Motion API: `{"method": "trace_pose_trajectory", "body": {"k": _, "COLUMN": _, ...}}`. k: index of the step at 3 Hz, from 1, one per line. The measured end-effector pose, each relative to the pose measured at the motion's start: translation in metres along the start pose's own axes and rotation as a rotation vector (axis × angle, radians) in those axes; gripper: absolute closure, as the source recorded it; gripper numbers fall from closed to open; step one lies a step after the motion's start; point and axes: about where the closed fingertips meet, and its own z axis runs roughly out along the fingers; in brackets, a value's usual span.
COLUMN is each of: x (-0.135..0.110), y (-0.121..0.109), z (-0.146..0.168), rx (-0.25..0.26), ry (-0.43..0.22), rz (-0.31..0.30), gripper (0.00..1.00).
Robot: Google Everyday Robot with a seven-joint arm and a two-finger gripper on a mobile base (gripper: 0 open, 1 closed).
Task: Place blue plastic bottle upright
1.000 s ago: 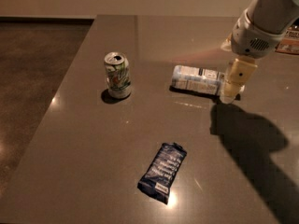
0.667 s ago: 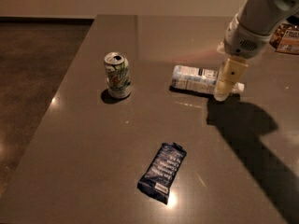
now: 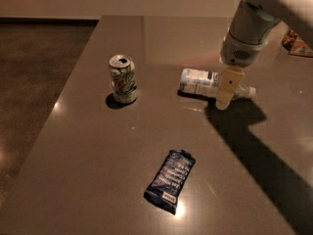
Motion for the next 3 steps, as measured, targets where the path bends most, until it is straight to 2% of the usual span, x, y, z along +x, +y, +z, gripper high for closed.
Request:
{"method": "trace_pose_trajectory", "body": {"k": 1, "x": 0.0006, "y": -0.0006, "z": 0.0125, "rx": -0.002, "ry": 0.069, "rz": 0.004, "gripper": 0.1}}
{"method": "trace_pose_trajectory", "body": {"k": 2, "x": 0.0031, "y": -0.004, "z": 0.019, "rx": -0.001, "ry": 0.125, "rz": 0.006, "gripper": 0.41}}
{"method": "trace_pose_trajectory", "body": {"k": 3, "x": 0.0004, "y": -0.0082, "z": 0.0126, "rx": 0.016, "ry": 0.136, "rz": -0.009, "gripper": 0.72}}
